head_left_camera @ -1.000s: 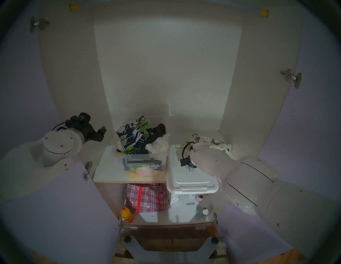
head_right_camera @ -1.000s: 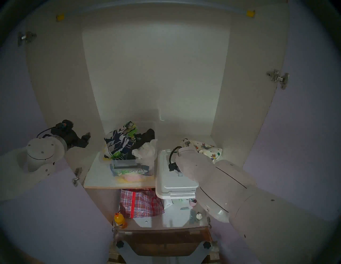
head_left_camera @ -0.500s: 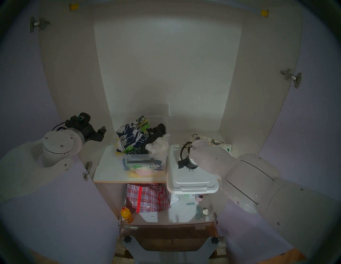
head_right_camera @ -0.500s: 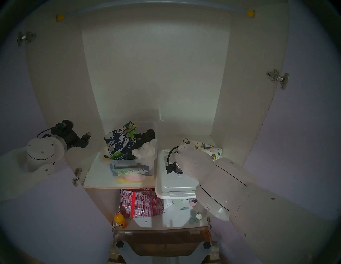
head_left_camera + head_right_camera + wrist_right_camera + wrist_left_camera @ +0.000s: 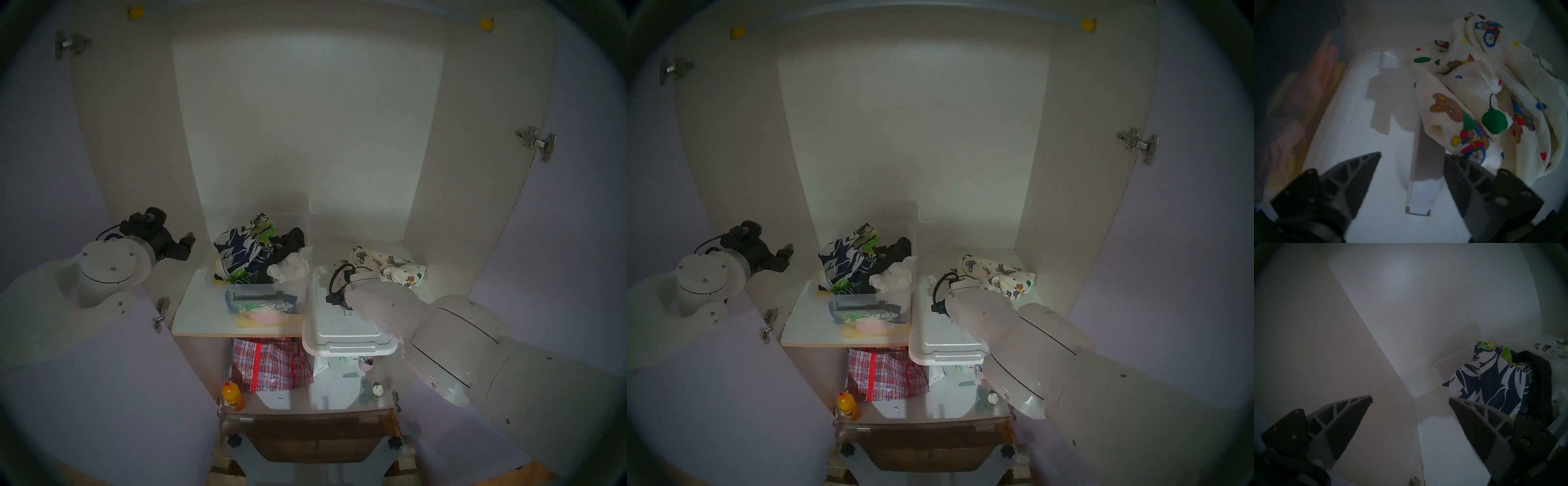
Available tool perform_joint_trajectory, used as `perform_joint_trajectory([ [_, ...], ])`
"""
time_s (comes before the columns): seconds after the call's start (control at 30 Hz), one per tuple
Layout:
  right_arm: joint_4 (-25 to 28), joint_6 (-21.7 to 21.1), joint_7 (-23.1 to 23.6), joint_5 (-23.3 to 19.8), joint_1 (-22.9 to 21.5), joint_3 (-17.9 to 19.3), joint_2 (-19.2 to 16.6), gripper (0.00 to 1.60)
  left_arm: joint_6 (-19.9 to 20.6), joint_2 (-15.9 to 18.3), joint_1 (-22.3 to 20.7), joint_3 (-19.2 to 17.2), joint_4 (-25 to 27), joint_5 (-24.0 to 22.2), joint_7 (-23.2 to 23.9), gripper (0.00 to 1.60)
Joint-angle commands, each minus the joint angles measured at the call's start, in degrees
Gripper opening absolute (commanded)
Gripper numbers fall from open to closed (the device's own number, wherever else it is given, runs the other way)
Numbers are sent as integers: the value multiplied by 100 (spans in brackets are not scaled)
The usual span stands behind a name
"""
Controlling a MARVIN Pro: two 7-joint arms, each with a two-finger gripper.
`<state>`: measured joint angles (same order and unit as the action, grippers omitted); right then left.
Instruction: Take clothing out of the storage bin and put the lid back on the bin
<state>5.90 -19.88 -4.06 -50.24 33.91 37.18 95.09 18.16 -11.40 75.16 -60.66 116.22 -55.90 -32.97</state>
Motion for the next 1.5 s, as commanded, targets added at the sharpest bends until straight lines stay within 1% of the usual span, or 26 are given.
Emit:
perform_joint_trajectory([
  [0.0, 108, 99, -90, -33, -103, 46, 106, 60, -61, 130, -108, -139, 48, 17, 1, 160],
  [0.03, 103, 103, -142, -53, -123, 80, 116, 48, -59, 129, -108, -139, 48, 18, 1, 160],
  [0.1, 117, 167, -212, -116, -171, 165, 121, 43, -55, 124, -111, -138, 46, 20, -1, 160],
  [0.23, 122, 292, -536, -168, -318, 304, 163, 43, -44, 109, -116, -135, 42, 25, -6, 160],
  [0.27, 111, 382, -708, -141, -348, 308, 189, 42, -41, 105, -117, -134, 40, 27, -7, 160],
  [0.3, 107, 347, -782, -165, -378, 345, 202, 41, -41, 104, -118, -133, 40, 27, -7, 160],
  [0.33, 88, 414, -959, -158, -407, 348, 225, 40, -39, 102, -118, -132, 39, 27, -9, 160],
  [0.43, 97, 386, -1336, -225, -498, 438, 229, 38, -37, 97, -120, -130, 37, 29, -11, 160],
  [0.53, 171, 294, -1551, -309, -600, 561, 176, 35, -35, 93, -121, -129, 35, 30, -12, 160],
  [0.7, 227, 130, -1525, -469, -839, 818, 148, 33, -34, 90, -122, -126, 34, 31, -13, 160],
  [0.93, 275, 136, -1603, -641, -1153, 1131, 189, 31, -35, 93, -123, -126, 35, 31, -13, 160],
  [1.23, 294, 1, -1637, -846, -1479, 1439, 212, 29, -34, 90, -124, -125, 33, 31, -14, 160],
  [1.47, 286, 120, -1882, -895, -1682, 1569, 269, 26, -33, 88, -124, -124, 32, 31, -14, 160],
])
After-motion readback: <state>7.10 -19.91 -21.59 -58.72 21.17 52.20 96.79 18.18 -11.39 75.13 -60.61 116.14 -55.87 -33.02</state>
